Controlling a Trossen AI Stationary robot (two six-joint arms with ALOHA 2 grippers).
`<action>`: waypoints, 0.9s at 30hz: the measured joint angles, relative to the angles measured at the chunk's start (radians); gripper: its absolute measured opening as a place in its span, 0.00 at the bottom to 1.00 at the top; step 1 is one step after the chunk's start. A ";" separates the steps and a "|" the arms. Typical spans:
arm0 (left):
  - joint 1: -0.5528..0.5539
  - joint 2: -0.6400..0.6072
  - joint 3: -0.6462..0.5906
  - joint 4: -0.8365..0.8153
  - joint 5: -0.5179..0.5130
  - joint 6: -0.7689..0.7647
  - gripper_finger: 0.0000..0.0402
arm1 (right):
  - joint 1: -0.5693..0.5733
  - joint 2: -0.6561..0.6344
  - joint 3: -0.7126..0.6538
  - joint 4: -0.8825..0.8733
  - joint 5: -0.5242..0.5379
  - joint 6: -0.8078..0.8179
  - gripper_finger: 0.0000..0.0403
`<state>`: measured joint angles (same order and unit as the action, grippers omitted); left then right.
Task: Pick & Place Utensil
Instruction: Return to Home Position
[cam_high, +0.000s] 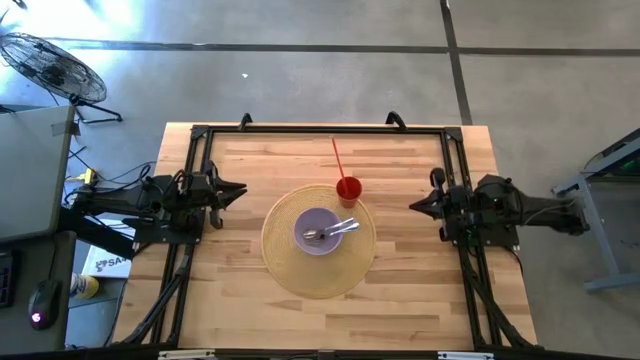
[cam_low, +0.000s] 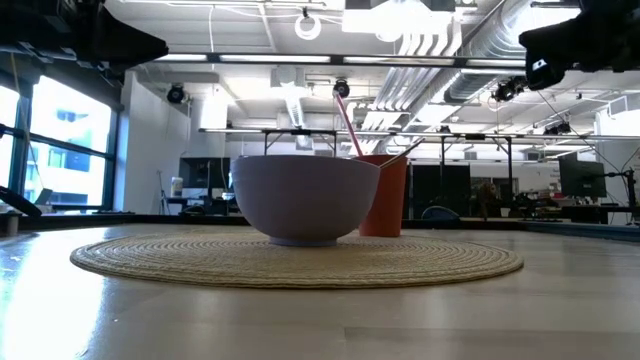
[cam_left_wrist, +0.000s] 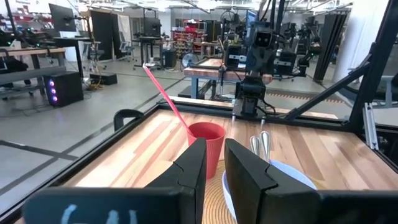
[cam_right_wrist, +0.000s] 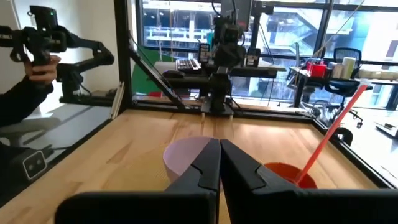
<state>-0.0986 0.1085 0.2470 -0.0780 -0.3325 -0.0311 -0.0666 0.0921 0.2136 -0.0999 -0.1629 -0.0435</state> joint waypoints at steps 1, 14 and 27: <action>0.000 0.000 0.000 0.000 0.000 0.000 0.14 | 0.000 -0.016 -0.009 0.000 0.000 0.000 0.00; 0.000 0.000 0.000 -0.016 -0.003 0.000 0.14 | 0.000 -0.083 -0.138 0.104 -0.001 0.017 0.01; 0.000 -0.003 -0.132 0.120 0.060 0.004 0.14 | 0.000 -0.077 -0.204 0.156 0.002 0.041 0.01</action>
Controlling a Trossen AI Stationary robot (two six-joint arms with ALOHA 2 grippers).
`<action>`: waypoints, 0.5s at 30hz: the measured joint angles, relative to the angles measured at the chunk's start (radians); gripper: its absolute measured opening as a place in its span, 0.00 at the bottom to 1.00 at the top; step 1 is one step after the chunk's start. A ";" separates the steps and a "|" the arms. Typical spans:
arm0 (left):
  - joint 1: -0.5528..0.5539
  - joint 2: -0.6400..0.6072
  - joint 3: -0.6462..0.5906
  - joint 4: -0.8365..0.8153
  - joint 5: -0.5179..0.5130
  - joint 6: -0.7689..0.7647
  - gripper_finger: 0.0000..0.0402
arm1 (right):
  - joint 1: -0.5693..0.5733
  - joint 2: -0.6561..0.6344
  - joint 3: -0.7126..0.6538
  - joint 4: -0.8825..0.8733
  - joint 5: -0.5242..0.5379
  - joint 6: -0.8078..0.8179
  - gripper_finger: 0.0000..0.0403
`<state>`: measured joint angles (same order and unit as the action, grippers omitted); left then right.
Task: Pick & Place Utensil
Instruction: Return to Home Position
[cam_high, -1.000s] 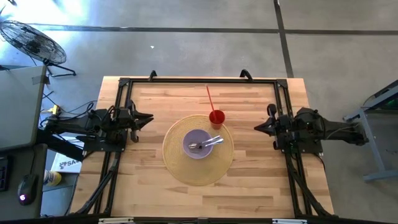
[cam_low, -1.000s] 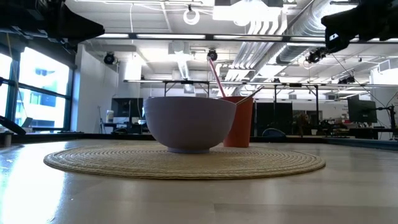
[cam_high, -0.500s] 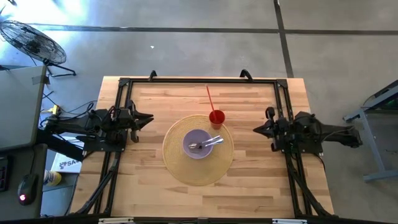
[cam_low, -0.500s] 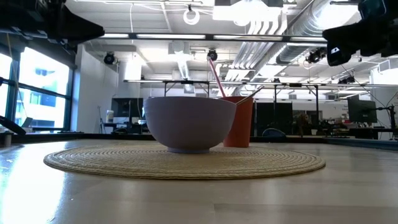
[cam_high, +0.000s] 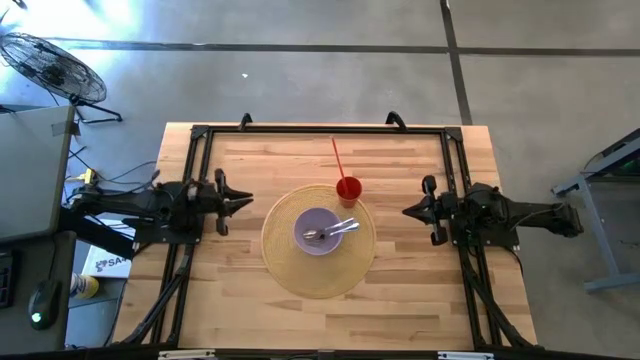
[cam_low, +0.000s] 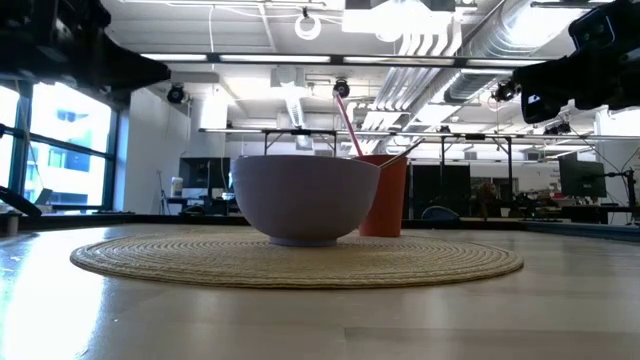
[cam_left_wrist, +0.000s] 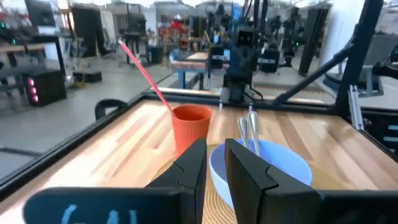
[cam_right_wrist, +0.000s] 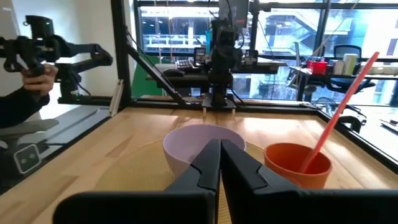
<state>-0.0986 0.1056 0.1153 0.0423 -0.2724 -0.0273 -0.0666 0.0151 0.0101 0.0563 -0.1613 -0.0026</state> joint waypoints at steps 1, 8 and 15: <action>0.000 0.001 -0.025 0.042 -0.005 0.009 0.14 | 0.000 0.000 0.000 0.000 0.006 -0.004 0.02; 0.000 0.000 -0.077 0.135 0.003 0.052 0.14 | 0.000 0.000 0.000 -0.005 0.057 0.002 0.02; 0.000 0.000 -0.077 0.128 0.052 0.054 0.14 | 0.000 0.000 0.000 -0.005 0.057 -0.003 0.02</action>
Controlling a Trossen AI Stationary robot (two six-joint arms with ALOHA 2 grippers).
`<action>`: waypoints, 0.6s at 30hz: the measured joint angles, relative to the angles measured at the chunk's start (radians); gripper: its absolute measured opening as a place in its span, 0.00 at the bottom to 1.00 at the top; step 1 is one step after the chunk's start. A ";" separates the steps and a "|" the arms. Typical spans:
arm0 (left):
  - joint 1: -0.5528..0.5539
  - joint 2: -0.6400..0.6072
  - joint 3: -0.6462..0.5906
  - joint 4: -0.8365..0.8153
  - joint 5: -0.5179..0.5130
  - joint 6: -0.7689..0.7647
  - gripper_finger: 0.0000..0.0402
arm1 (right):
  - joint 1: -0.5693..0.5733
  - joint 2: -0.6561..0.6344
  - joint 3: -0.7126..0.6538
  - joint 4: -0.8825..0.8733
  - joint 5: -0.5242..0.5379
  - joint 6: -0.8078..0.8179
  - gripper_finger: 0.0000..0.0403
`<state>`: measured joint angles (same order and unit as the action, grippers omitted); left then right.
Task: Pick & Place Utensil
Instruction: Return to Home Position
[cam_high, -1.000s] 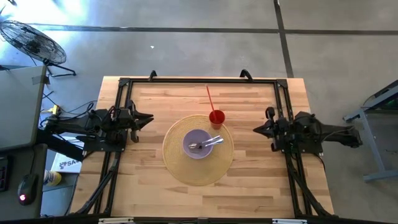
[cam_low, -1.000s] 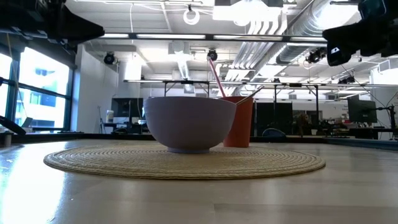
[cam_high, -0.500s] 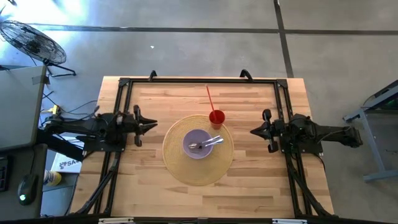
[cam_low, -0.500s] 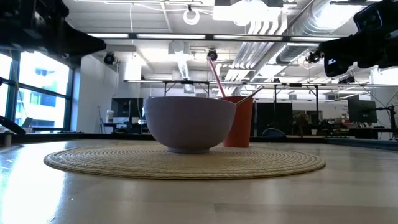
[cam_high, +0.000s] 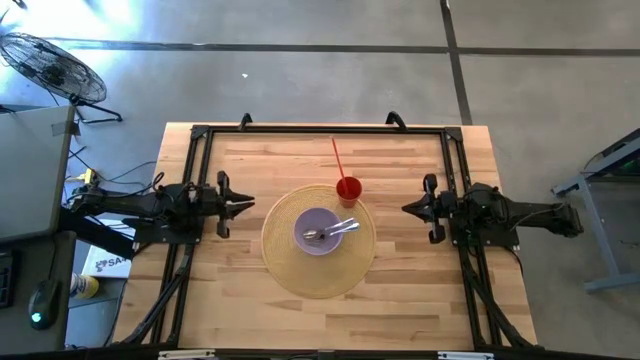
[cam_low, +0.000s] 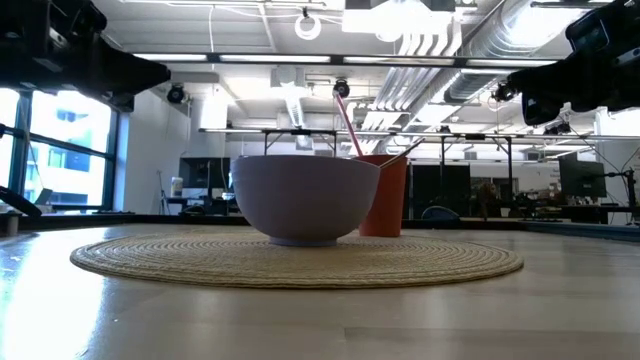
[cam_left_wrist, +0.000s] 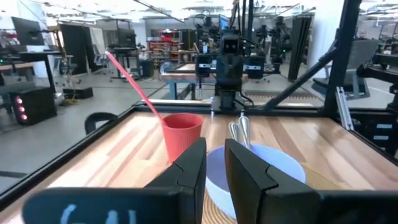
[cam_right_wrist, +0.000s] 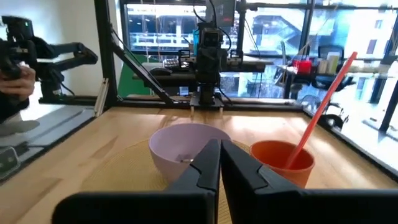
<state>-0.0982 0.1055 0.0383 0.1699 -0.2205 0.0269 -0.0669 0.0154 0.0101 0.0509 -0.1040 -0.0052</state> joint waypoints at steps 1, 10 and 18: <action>0.000 0.000 0.000 -0.001 0.001 -0.001 0.14 | 0.000 0.000 0.000 0.004 0.000 -0.020 0.02; 0.000 0.000 -0.002 -0.058 0.072 -0.082 0.14 | 0.000 0.000 0.000 0.014 0.000 -0.037 0.01; 0.000 0.005 -0.023 -0.032 0.021 -0.078 0.14 | 0.000 0.000 0.000 0.014 0.000 -0.021 0.02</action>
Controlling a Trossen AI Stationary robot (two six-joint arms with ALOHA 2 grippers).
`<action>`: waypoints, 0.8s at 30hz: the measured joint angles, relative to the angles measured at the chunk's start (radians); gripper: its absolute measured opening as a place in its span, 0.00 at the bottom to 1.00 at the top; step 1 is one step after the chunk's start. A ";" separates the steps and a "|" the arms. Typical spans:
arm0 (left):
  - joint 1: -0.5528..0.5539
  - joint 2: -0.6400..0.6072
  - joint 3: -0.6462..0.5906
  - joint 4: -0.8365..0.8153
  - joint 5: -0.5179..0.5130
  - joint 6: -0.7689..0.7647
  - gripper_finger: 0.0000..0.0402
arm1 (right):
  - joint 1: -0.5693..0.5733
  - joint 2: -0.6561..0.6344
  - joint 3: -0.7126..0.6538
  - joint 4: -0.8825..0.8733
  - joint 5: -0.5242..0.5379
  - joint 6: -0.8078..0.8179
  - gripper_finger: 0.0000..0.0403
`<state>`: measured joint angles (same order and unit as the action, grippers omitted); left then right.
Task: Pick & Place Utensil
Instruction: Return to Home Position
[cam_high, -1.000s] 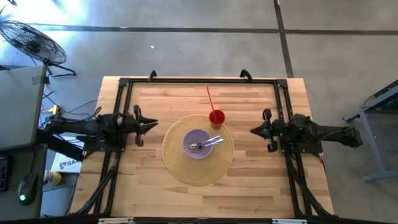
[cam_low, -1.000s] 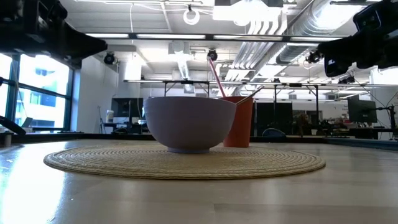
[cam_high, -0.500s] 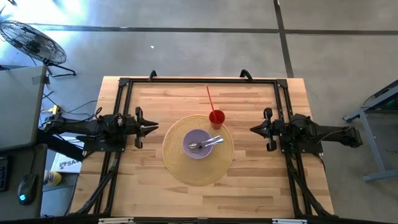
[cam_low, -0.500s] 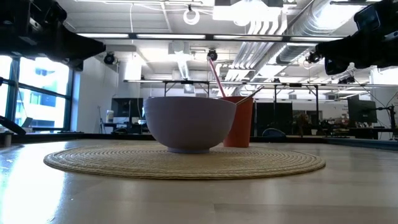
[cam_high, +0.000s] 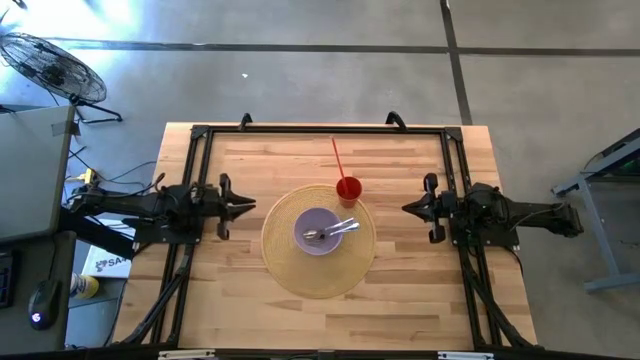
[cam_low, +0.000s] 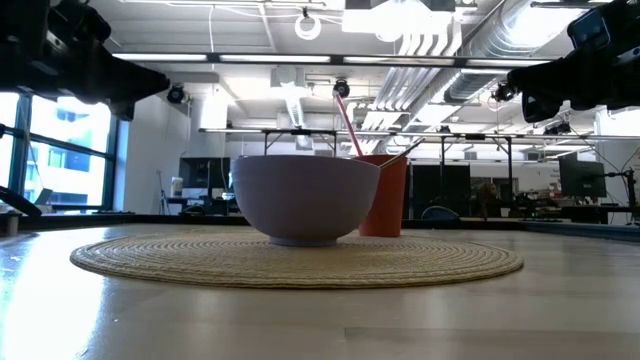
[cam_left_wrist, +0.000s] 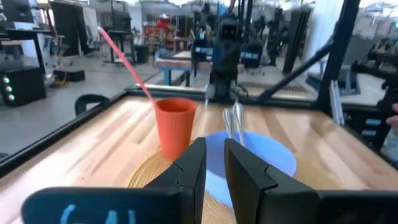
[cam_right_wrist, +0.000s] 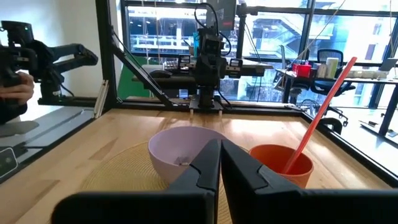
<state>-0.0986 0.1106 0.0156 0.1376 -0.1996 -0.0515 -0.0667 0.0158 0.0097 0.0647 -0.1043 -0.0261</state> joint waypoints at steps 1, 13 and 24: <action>0.000 0.000 0.000 -0.006 -0.002 0.002 0.14 | 0.000 0.000 0.000 0.000 0.000 0.000 0.02; 0.000 -0.001 -0.002 -0.015 -0.019 -0.006 0.14 | 0.000 0.000 0.000 0.000 0.000 0.000 0.02; 0.000 -0.001 -0.003 -0.015 -0.019 -0.006 0.14 | 0.000 0.000 0.000 0.000 -0.001 0.000 0.03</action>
<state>-0.0986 0.1097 0.0124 0.1226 -0.2184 -0.0570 -0.0667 0.0162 0.0097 0.0643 -0.1051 -0.0261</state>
